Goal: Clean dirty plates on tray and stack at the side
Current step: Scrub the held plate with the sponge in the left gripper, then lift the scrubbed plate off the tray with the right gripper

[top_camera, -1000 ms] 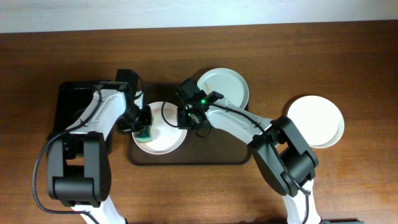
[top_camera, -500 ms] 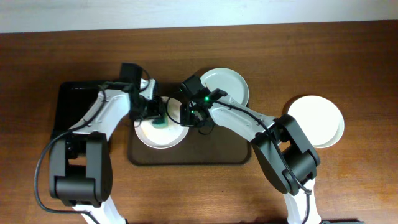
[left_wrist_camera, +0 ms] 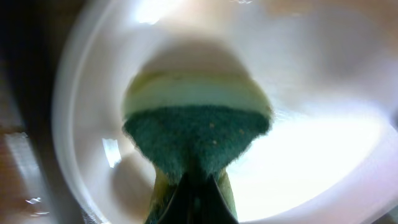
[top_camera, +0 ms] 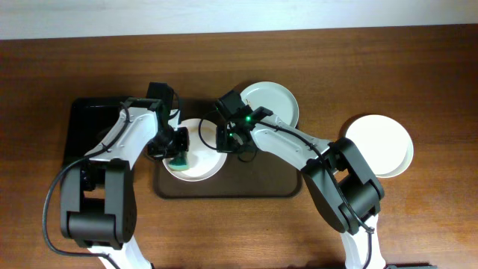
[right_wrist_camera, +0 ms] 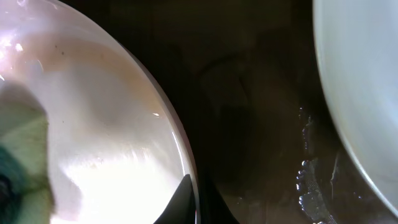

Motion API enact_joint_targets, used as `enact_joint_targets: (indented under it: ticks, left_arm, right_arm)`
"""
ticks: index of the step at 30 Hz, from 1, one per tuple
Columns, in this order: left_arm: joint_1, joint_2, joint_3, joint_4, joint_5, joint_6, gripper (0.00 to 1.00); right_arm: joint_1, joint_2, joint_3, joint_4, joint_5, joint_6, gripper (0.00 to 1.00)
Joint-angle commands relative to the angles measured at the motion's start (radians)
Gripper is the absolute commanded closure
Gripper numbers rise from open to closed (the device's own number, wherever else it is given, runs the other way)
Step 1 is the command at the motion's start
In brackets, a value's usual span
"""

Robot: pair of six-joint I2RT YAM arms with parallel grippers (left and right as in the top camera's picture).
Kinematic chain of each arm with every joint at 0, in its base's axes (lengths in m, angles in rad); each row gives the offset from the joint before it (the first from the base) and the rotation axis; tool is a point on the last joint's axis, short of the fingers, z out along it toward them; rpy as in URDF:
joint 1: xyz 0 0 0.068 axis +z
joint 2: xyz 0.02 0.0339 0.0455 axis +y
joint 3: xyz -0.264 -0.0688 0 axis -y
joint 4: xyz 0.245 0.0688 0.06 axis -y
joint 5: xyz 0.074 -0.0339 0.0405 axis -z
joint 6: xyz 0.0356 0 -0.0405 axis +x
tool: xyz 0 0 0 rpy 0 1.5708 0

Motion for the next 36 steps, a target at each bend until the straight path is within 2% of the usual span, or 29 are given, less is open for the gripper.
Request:
enact_joint_targets:
  ticks: [1,2,3,7,10,15,18,26,32,36]
  left_arm:
    - [-0.017,0.009,-0.003,0.048,0.352,0.108,1.00]
    - [-0.014,0.009,-0.003,0.090,0.446,0.122,1.00]
    - [-0.010,0.009,-0.002,0.108,0.471,0.122,1.00]
    - [0.035,0.009,0.024,0.137,0.480,0.097,1.00]
    - [0.102,0.008,0.092,0.101,0.485,0.047,0.99]
    - [0.187,0.008,0.259,0.000,0.525,0.047,0.99]
    - [0.198,0.008,0.301,-0.002,0.520,0.046,0.99]
    - [0.198,0.009,0.303,0.012,0.398,-0.006,0.99]
    - [0.198,0.009,0.303,0.020,0.374,-0.013,0.99]
    - [0.198,0.009,0.303,0.024,0.369,-0.013,0.99]
  right_arm:
    - [0.004,0.027,-0.002,-0.005,0.005,0.002,0.96]
    - [0.004,0.027,-0.002,-0.007,0.005,0.002,0.96]
    - [0.004,0.027,-0.002,-0.008,0.005,0.002,0.96]
    - [0.004,0.027,-0.002,-0.006,0.002,0.002,0.96]
    - [0.003,0.027,-0.002,-0.008,0.002,0.001,0.96]
    - [-0.027,-0.005,0.003,-0.043,-0.024,-0.024,0.96]
    - [-0.040,-0.059,0.027,-0.104,0.001,-0.100,0.96]
    - [-0.039,-0.316,0.083,-0.332,0.336,-0.187,0.96]
    - [-0.032,-0.475,0.083,-0.373,0.567,-0.228,0.96]
    - [0.041,-0.500,0.083,-0.383,0.825,-0.279,0.96]
